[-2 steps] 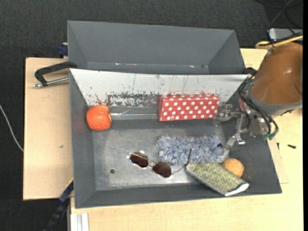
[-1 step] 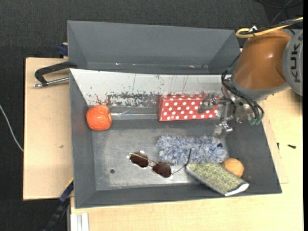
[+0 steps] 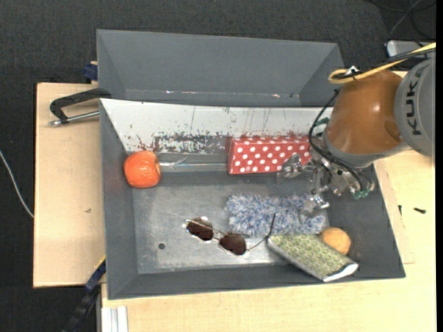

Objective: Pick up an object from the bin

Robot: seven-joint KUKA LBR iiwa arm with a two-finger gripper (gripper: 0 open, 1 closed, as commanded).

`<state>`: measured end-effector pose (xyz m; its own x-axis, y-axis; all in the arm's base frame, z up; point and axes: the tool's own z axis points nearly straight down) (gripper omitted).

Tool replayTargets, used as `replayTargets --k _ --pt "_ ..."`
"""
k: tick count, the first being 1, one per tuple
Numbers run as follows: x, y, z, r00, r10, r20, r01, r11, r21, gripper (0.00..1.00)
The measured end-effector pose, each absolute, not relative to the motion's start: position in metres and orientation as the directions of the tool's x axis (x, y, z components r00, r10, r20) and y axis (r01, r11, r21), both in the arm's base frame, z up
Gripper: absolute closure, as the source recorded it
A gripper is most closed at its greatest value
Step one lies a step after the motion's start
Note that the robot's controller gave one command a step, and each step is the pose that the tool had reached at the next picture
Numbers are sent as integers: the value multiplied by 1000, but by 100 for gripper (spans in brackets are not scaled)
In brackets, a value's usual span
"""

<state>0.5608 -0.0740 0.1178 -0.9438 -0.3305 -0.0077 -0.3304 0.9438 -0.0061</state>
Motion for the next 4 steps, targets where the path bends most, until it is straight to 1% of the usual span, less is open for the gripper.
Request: replayTargets --k 1,2,4 --pt "557 -49 80 -903 -430 -10 -430 903 -2 0" --pt "548 -69 74 -961 -277 0 -277 961 3 100" --pt "548 -69 76 -961 -277 0 -277 961 3 100"
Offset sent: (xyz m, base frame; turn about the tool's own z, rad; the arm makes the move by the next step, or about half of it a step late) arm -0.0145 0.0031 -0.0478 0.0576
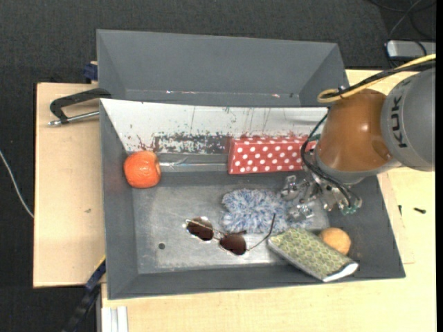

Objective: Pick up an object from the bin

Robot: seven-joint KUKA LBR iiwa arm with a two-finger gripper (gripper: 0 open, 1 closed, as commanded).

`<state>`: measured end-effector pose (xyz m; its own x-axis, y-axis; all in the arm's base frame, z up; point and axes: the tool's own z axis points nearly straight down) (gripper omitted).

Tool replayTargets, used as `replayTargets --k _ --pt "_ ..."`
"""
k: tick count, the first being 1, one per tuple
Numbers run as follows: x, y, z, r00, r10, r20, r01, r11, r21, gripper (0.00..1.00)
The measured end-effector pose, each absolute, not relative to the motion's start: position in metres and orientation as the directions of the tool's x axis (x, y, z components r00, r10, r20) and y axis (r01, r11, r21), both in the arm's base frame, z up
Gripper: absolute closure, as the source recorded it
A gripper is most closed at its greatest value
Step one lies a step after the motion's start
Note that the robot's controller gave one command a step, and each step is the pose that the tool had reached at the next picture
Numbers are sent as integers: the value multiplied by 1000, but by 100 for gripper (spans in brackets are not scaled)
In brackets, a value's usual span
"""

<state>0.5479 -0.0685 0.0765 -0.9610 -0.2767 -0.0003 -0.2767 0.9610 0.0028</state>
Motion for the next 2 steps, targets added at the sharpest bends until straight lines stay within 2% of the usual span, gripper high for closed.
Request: replayTargets --k 2 --pt "549 -69 95 -961 -276 -6 -276 961 -1 100"
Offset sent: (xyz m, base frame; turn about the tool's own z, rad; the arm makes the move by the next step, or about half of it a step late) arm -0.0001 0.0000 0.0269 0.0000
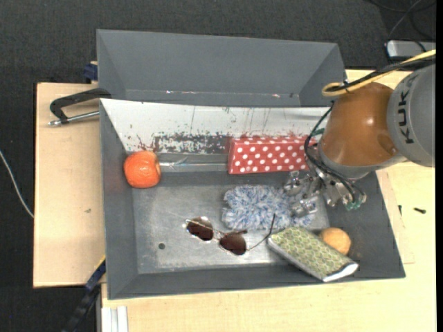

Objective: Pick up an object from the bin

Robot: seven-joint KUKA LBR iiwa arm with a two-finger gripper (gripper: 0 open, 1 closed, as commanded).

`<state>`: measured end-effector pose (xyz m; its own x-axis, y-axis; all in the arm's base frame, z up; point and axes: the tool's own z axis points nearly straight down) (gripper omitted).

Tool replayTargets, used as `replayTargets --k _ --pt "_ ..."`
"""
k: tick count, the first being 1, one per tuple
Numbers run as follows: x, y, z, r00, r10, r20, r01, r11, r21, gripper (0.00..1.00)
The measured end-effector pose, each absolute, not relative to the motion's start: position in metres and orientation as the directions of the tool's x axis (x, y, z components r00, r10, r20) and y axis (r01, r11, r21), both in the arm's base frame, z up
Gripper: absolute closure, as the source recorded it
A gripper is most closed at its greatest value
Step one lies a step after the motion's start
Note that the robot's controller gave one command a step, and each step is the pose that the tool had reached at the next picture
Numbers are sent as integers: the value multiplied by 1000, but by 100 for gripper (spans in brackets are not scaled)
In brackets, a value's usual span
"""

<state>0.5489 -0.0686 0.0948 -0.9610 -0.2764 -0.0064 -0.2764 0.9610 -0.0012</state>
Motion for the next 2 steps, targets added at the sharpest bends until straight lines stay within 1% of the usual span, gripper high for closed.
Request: replayTargets --k 2 --pt "549 -68 113 -961 -276 -4 -276 961 0 100"
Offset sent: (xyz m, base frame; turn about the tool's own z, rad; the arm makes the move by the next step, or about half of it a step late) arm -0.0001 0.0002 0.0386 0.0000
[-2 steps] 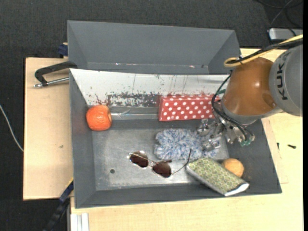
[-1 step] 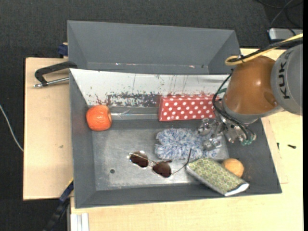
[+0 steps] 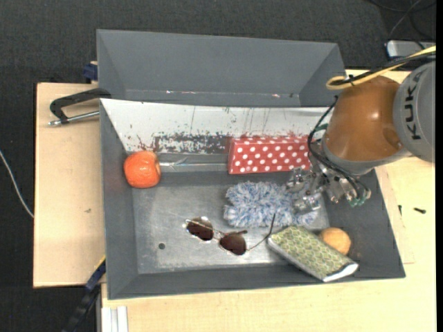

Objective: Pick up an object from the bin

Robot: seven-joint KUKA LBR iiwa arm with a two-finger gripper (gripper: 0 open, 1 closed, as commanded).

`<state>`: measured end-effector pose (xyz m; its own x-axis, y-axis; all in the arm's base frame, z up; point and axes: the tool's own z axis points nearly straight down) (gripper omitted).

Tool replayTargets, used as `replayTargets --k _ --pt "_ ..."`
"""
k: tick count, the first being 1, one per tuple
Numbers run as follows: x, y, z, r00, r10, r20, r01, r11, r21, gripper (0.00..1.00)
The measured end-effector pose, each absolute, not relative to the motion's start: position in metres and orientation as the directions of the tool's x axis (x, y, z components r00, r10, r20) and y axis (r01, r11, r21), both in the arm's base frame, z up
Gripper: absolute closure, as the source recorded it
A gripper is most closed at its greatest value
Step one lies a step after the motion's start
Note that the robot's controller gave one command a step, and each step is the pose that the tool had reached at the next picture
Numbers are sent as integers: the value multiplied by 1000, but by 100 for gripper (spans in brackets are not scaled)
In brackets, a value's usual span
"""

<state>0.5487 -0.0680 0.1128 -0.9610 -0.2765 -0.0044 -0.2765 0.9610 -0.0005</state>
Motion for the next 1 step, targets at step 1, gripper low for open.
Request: replayTargets --k 1 --pt "549 -68 123 -961 -277 -5 -277 961 -1 100"
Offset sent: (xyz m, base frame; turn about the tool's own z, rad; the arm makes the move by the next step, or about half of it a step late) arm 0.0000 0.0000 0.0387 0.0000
